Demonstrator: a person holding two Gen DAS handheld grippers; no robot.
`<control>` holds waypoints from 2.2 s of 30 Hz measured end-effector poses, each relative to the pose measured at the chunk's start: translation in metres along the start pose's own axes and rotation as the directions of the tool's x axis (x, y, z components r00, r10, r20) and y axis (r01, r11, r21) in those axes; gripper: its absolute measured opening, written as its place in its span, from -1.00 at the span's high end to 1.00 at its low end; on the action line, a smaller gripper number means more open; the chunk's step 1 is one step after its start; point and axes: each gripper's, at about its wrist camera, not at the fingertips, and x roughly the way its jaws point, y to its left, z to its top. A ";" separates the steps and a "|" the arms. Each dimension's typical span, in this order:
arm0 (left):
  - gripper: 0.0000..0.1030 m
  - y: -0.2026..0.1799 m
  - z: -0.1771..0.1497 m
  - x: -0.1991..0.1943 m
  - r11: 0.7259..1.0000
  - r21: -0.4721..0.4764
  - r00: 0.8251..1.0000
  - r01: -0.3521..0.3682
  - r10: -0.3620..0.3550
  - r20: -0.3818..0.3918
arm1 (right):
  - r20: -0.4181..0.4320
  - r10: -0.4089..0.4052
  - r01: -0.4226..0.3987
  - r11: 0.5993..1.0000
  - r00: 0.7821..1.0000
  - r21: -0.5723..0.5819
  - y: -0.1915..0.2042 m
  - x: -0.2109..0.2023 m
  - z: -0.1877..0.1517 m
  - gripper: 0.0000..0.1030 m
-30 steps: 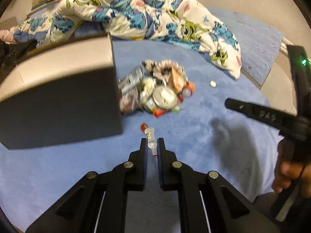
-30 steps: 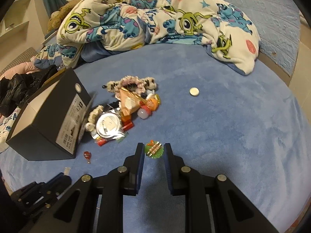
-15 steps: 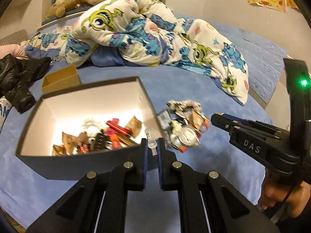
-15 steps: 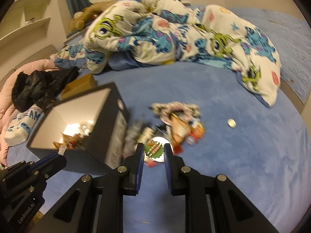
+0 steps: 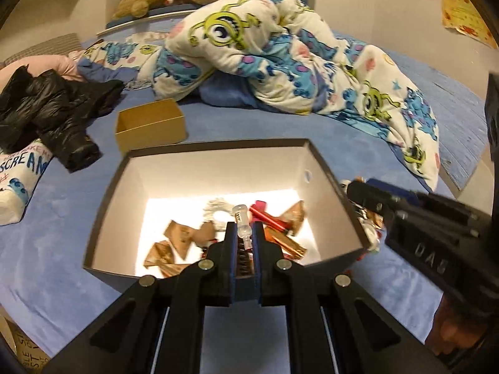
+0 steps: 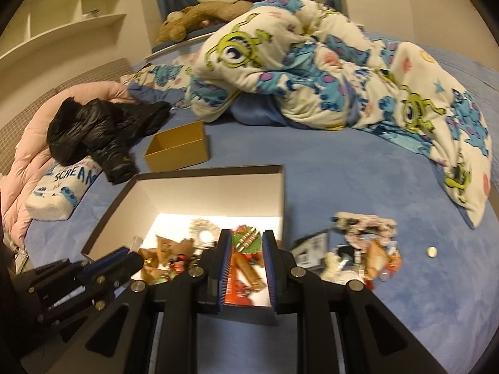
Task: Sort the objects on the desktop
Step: 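Carry the vial and striped item over the shoebox with both tools, then open both tools to drop the vial and striped item into the shoebox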
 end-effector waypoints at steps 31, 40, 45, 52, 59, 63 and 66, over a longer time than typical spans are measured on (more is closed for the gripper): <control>0.81 0.029 -0.022 0.045 0.999 -0.037 0.997 -0.018 0.015 -0.077 | -0.097 0.024 -0.024 1.000 0.995 -0.003 0.020 0.051 -0.022 0.61; 0.81 0.032 -0.024 0.052 0.999 -0.040 0.997 -0.019 0.016 -0.078 | -0.110 0.020 -0.020 1.000 0.994 -0.002 0.018 0.060 -0.027 0.60; 0.43 0.032 -0.024 0.055 0.999 -0.030 0.997 -0.036 0.034 -0.068 | -0.113 0.019 -0.020 1.000 0.993 -0.005 0.018 0.063 -0.029 0.58; -0.27 0.040 -0.026 0.052 0.996 -0.058 0.997 -0.068 0.066 -0.032 | -0.114 0.026 -0.027 1.000 0.993 -0.007 0.021 0.065 -0.030 -0.07; -0.30 0.040 -0.020 0.045 0.996 -0.043 0.997 -0.078 0.077 -0.014 | -0.108 0.031 -0.030 0.999 0.994 0.017 0.017 0.063 -0.024 -0.14; -0.39 0.036 -0.012 0.032 0.997 -0.039 0.997 -0.070 0.071 0.017 | -0.096 0.051 -0.047 0.998 0.994 0.044 0.013 0.057 -0.018 -0.14; -0.40 0.029 -0.004 0.021 0.998 -0.032 0.997 -0.060 0.061 0.040 | -0.065 0.060 -0.056 0.996 0.996 0.063 0.007 0.045 -0.011 -0.20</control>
